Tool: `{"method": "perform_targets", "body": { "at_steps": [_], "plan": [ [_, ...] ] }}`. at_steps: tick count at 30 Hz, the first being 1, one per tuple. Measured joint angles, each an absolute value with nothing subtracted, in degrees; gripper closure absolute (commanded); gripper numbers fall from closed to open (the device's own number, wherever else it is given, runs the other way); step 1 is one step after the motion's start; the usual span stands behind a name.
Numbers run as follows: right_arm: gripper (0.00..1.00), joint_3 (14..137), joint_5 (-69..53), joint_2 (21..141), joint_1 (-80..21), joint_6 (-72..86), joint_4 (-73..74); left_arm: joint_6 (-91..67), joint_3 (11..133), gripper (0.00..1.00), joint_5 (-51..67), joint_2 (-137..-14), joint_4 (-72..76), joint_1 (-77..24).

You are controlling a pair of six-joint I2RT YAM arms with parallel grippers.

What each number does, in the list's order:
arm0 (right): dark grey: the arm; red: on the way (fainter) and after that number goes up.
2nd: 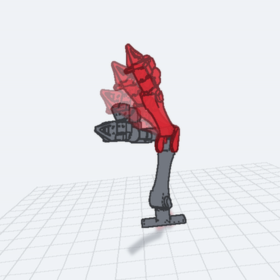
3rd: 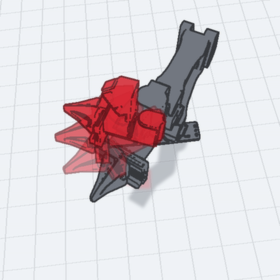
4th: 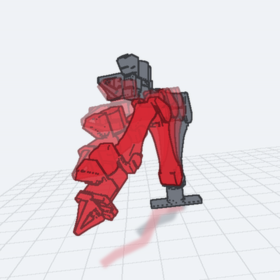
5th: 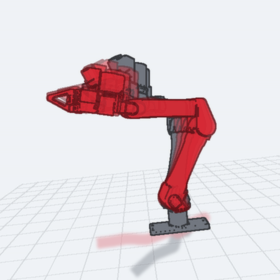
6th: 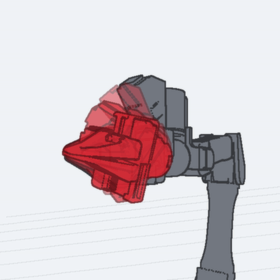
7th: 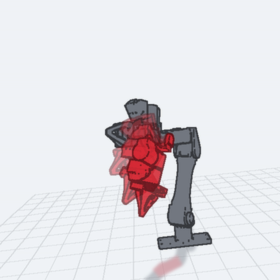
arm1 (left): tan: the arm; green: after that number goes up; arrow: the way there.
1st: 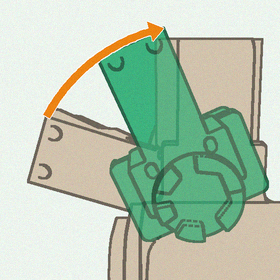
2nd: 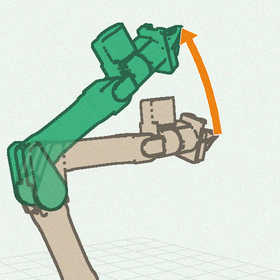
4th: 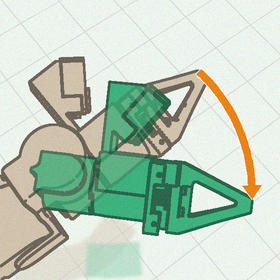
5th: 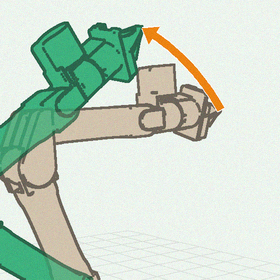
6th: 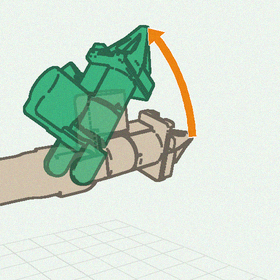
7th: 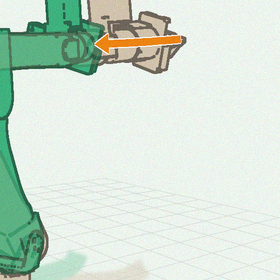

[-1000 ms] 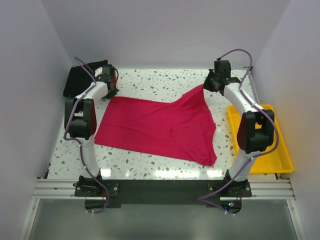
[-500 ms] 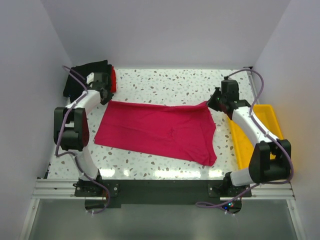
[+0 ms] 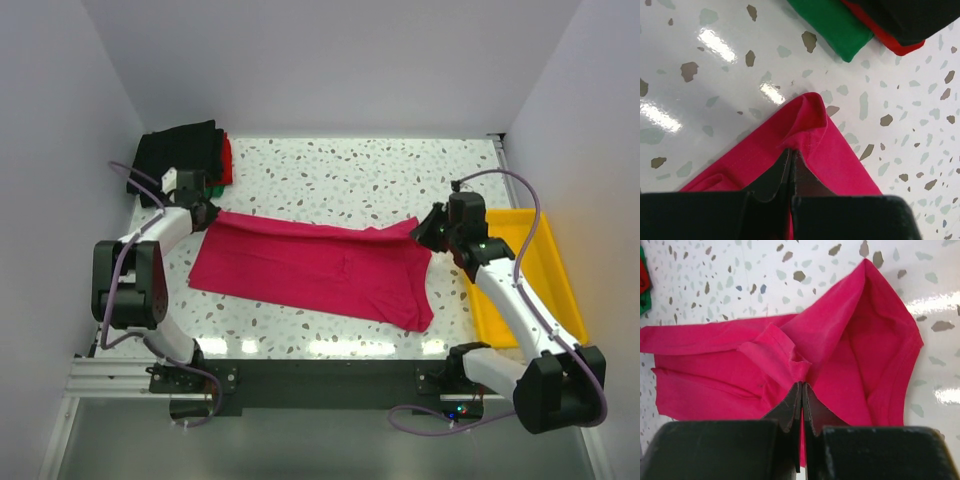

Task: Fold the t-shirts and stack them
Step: Fold the tshirt

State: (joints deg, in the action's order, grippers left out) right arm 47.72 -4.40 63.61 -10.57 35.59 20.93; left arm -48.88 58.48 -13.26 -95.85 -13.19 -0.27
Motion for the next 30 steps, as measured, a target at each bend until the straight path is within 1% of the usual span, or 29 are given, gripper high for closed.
{"method": "perform_targets", "body": {
  "at_steps": [5,12,21,30],
  "plan": [
    [1.00,44.97,-4.51,60.42,-10.57,35.53,23.92,-48.95,55.40,1.00,-12.91,-91.70,-12.56,1.52],
    [1.00,44.29,-4.62,57.21,-10.57,35.07,26.35,-48.97,51.48,1.00,-13.13,-85.73,-11.44,2.20],
    [1.00,41.30,-5.32,53.34,-10.57,34.94,28.60,-48.97,46.06,1.00,-13.21,-84.75,-10.50,2.22],
    [1.00,38.30,-7.27,50.35,-10.85,35.40,29.89,-48.99,43.81,1.00,-13.26,-84.73,-9.80,2.24]
  ]
}}
